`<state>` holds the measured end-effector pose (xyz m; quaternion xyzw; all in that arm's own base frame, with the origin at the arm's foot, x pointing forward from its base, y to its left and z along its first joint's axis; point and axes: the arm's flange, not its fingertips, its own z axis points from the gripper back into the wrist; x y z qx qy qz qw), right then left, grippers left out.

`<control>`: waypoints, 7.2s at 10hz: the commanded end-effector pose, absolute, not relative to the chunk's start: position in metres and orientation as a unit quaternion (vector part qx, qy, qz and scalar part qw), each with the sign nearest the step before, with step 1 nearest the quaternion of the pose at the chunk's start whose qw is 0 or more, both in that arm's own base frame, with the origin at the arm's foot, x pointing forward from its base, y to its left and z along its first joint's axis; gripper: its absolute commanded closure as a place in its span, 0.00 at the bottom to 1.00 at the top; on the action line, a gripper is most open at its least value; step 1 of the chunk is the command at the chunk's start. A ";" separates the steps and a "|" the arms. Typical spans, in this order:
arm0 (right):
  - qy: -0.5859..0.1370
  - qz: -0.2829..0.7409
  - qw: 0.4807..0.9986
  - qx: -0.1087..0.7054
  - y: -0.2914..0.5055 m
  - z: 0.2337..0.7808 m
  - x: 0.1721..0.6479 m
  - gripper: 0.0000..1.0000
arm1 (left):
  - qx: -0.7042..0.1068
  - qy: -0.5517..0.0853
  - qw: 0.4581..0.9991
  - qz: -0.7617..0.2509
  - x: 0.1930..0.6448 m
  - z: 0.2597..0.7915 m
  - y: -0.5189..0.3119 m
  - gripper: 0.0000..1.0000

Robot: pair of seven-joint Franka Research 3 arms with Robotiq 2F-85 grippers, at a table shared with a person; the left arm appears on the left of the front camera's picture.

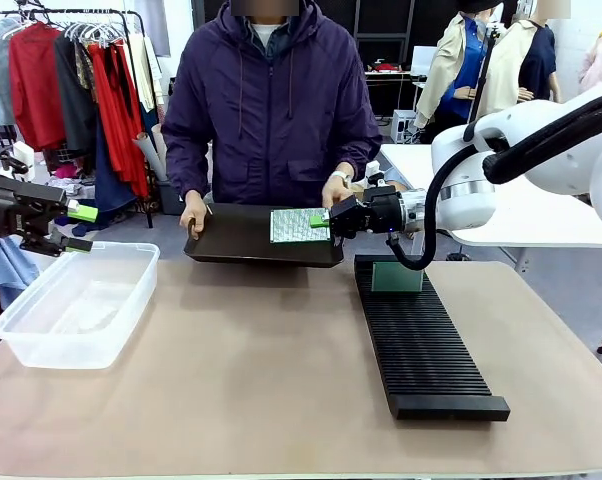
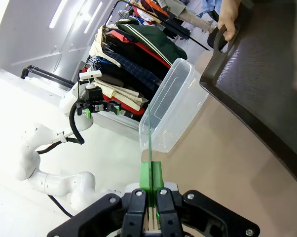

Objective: Sort PCBs into racks and boxes based on the side picked up.
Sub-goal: If the short side of the Blank PCB is picked up, insert it into the PCB Rack ; if the long side is picked up, place it in the Organizing box.

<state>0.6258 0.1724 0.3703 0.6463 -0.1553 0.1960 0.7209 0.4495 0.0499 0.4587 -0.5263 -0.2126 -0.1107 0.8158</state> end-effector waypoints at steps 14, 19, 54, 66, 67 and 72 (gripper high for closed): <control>-0.155 0.198 0.720 0.647 0.175 0.372 0.625 1.00 | -0.526 -0.214 0.816 -0.111 0.449 0.460 0.050 0.00; -0.155 0.198 0.720 0.647 0.175 0.372 0.625 1.00 | -0.526 -0.214 0.816 -0.111 0.449 0.460 0.050 0.00; -0.410 0.408 0.619 0.531 -0.061 0.255 0.559 1.00 | -0.526 -0.214 0.816 -0.111 0.449 0.460 0.050 0.00; -0.394 0.402 0.623 0.543 -0.065 0.253 0.561 1.00 | -0.526 -0.214 0.816 -0.111 0.449 0.460 0.050 0.00; -0.393 0.406 0.621 0.543 -0.065 0.251 0.565 1.00 | -0.526 -0.214 0.816 -0.111 0.449 0.460 0.050 0.00; -0.389 0.429 0.616 0.534 -0.072 0.244 0.573 1.00 | -0.526 -0.214 0.816 -0.111 0.449 0.460 0.050 0.00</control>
